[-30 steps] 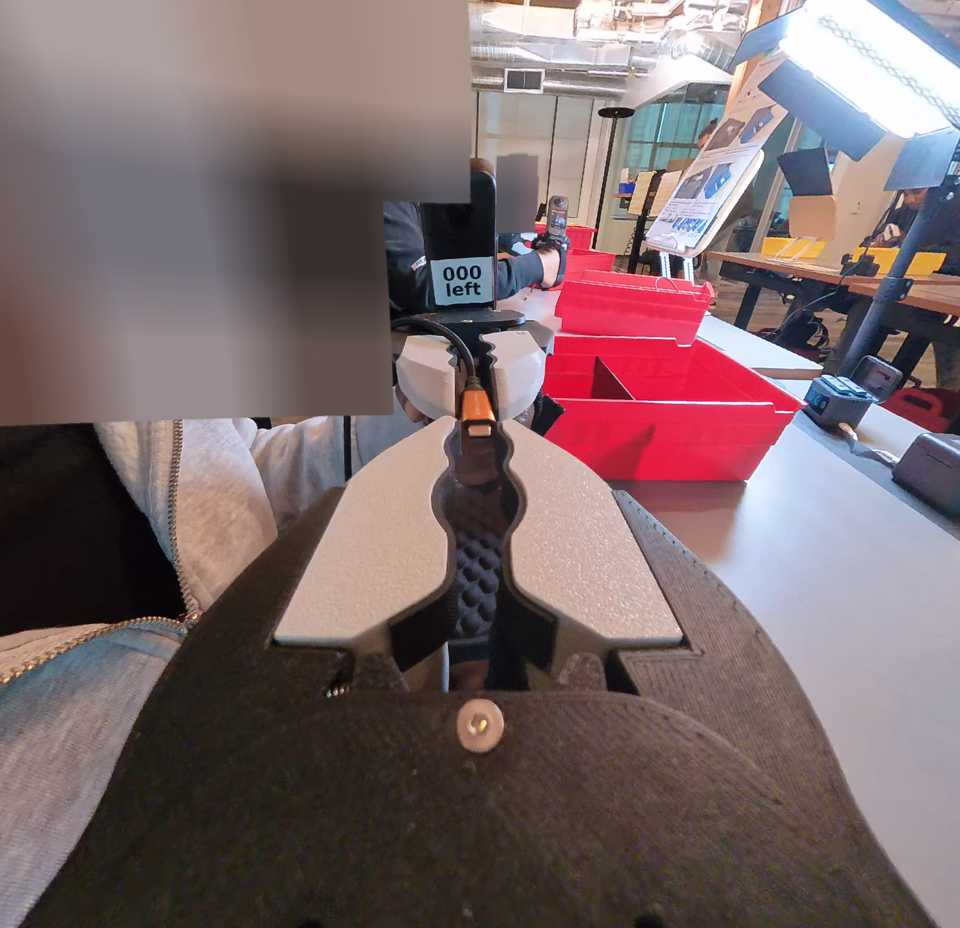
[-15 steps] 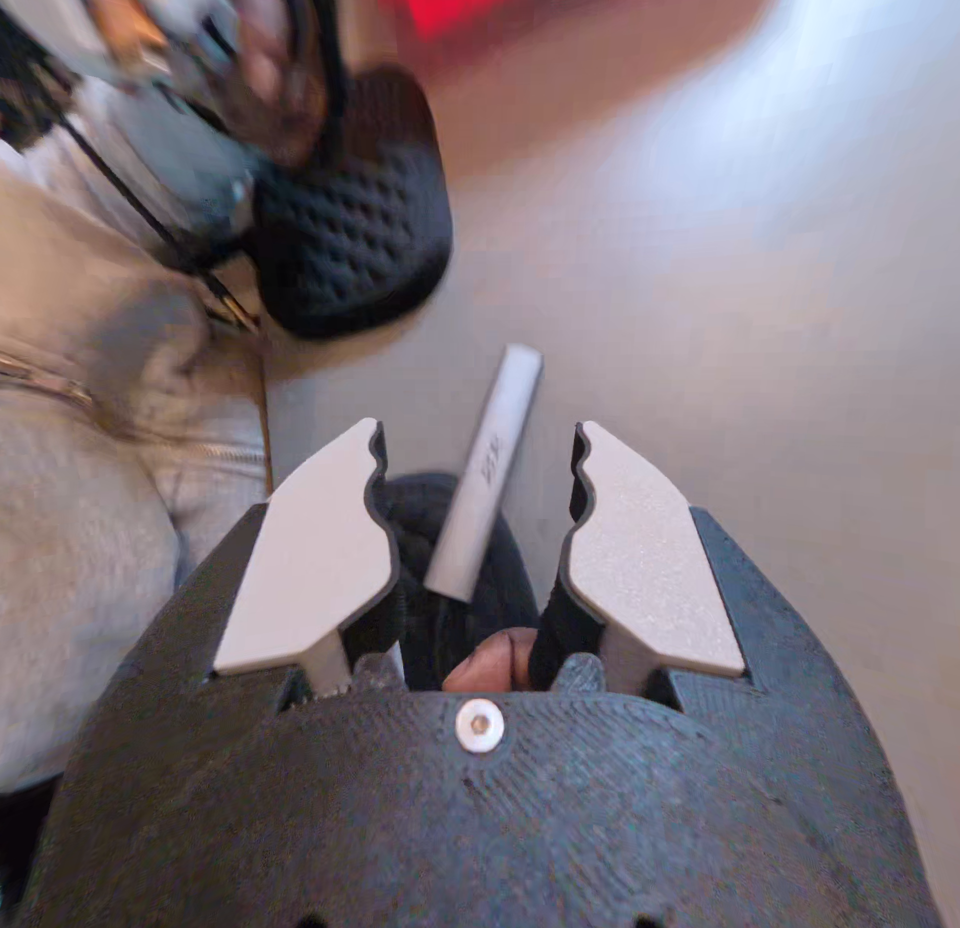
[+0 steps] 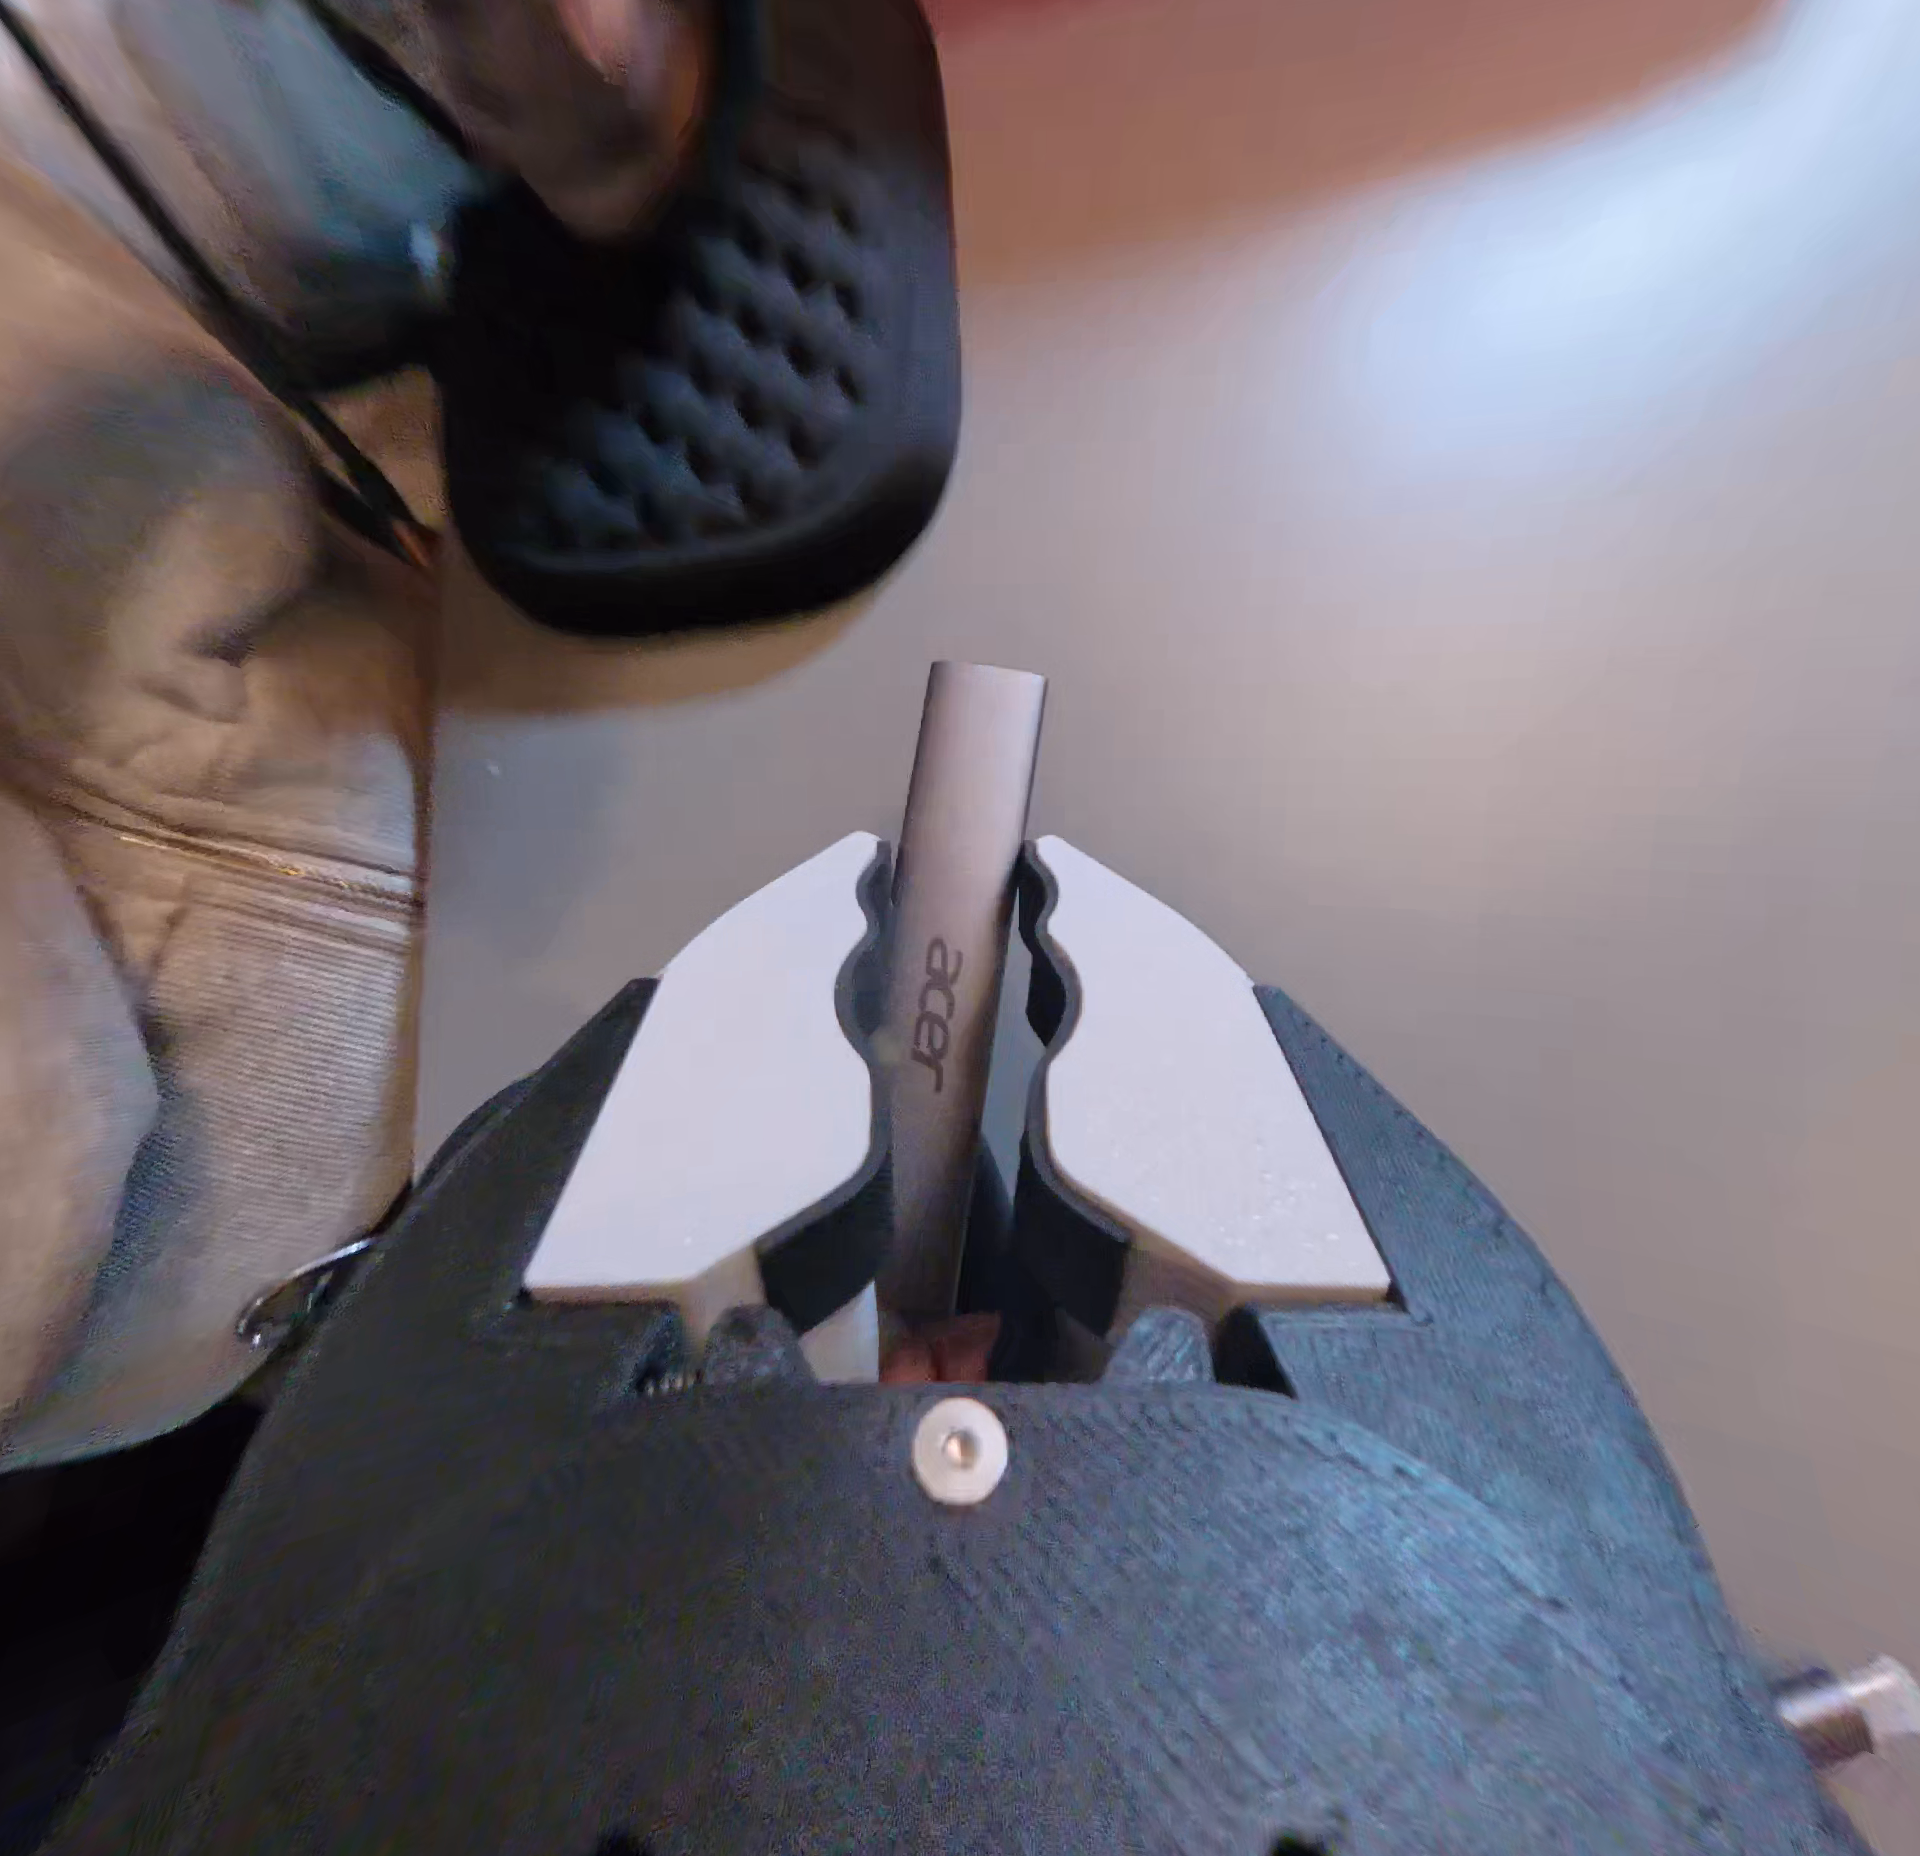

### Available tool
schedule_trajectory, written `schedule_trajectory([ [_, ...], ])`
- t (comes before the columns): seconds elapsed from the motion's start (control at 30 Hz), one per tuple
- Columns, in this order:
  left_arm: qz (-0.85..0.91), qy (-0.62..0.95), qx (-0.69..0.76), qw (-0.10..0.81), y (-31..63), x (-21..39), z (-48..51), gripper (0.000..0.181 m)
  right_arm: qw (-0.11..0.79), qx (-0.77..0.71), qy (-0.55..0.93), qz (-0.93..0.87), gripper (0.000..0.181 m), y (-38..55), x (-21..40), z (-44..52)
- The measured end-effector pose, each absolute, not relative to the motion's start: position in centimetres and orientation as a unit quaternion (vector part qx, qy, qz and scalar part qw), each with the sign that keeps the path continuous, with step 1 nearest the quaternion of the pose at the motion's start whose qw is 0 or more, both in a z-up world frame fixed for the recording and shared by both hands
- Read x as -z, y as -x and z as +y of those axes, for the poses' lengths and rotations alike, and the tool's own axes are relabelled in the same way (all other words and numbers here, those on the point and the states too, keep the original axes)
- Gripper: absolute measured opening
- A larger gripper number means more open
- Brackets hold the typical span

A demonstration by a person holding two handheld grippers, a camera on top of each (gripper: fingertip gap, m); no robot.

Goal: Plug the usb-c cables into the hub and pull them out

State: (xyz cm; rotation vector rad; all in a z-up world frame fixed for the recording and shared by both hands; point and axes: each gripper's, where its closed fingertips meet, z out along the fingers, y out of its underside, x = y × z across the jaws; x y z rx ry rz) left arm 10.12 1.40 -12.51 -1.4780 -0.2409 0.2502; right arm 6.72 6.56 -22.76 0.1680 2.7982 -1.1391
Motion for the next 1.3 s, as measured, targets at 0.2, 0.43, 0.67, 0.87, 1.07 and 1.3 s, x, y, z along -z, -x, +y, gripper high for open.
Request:
schedule_trajectory([
  [0.2, -0.091, 0.678, -0.134, 0.717, -10.5, 12.7, 1.8, 0.013, 0.077, 0.466, -0.156, 0.867, 0.022, -6.2, 19.8, 8.0],
  [0.43, -0.080, 0.689, -0.140, 0.707, -10.8, 13.0, 2.2, 0.013, -0.008, 0.315, -0.227, 0.921, 0.023, -8.0, 23.2, 11.9],
  [0.67, -0.086, 0.682, -0.129, 0.715, -10.7, 12.8, 2.0, 0.013, 0.100, 0.337, -0.253, 0.901, 0.059, -10.1, 19.2, 14.6],
  [0.87, -0.083, 0.684, -0.118, 0.715, -10.8, 13.0, 2.2, 0.013, 0.321, 0.270, -0.353, 0.836, 0.048, -10.0, 21.1, 17.8],
  [1.07, -0.091, 0.672, -0.106, 0.727, -10.7, 12.8, 1.9, 0.013, 0.358, 0.230, -0.296, 0.855, 0.020, -11.8, 22.8, 15.5],
  [1.3, -0.092, 0.659, -0.102, 0.739, -10.7, 12.4, 1.5, 0.013, -0.056, 0.164, -0.213, 0.962, 0.019, -7.3, 22.0, 17.6],
])
